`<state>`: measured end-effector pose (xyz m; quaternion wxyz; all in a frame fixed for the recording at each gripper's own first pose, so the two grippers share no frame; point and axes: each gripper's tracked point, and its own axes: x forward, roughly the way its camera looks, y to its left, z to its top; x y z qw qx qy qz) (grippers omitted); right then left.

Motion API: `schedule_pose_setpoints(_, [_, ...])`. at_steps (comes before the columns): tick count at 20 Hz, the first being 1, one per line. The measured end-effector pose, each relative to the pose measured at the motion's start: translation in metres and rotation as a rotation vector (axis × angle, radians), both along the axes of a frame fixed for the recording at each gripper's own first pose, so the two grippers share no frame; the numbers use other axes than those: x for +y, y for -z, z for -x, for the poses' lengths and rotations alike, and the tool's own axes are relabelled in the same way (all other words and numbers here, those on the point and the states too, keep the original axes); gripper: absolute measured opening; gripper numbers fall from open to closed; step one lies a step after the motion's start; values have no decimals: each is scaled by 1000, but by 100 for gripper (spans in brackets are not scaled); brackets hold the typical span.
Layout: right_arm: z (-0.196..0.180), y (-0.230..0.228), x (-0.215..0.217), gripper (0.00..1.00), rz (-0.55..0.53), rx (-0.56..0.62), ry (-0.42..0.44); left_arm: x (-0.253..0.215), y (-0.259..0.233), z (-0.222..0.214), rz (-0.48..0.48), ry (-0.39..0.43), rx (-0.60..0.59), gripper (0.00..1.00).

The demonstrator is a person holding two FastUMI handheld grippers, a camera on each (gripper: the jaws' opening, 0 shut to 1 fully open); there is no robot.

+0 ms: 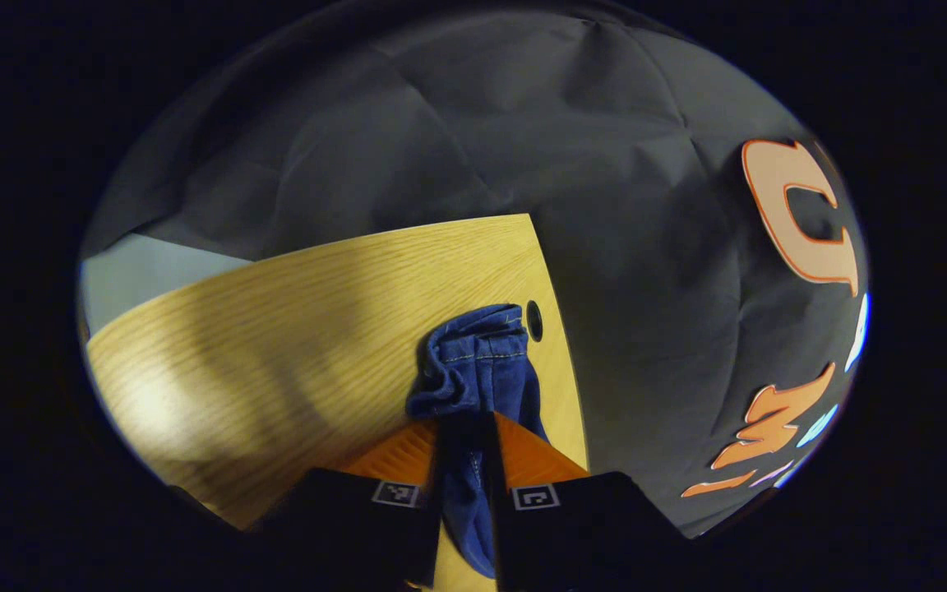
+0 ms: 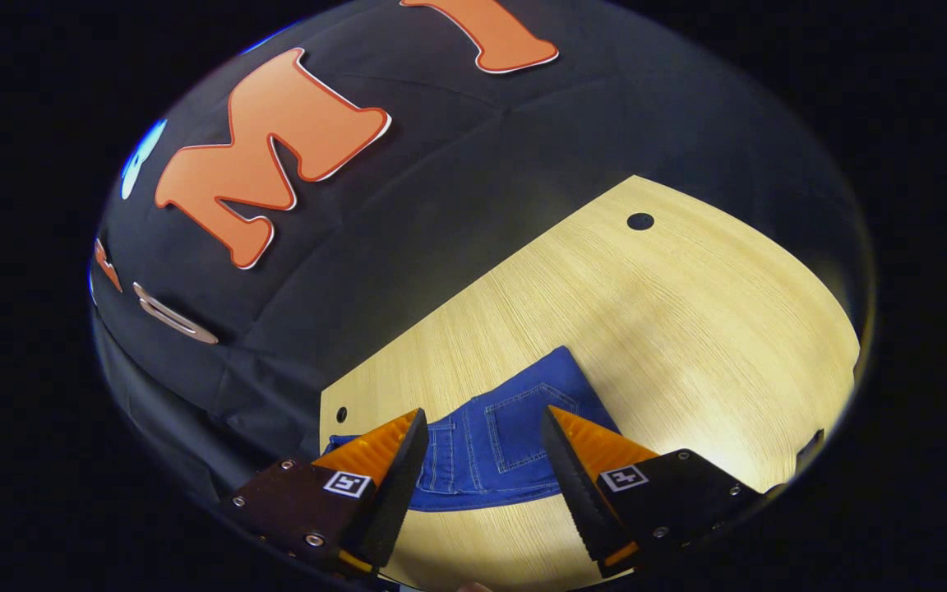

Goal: Grasp the waist and the cuffs of the jeans and fold them to make the two legs overlap; first hold the waist and fold one-third of the jeans toward the cuffs, then hold the cuffs and fold the remaining one-third in the same direction to finish folding.

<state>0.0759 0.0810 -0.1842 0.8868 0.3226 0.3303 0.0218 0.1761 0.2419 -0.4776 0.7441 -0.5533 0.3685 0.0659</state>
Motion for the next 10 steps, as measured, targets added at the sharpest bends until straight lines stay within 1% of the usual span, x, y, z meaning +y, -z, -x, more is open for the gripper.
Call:
schedule_pose_setpoints(1, [0, 1, 0, 86, -10, -1, 3, 3, -2, 1, -11, 15, 6, 5])
schedule_pose_setpoints(4, [2, 0, 5, 86, -24, -2, -8, 6, -5, 7, -35, 20, 7, 5])
schedule_pose_setpoints(7, [2, 0, 3, 86, -23, -5, -12, 10, -21, 10, -17, -1, -12, 5])
schedule_pose_setpoints(10, [-1, -2, 0, 86, -40, -16, -28, 13, -44, 16, -51, 8, -55, 5])
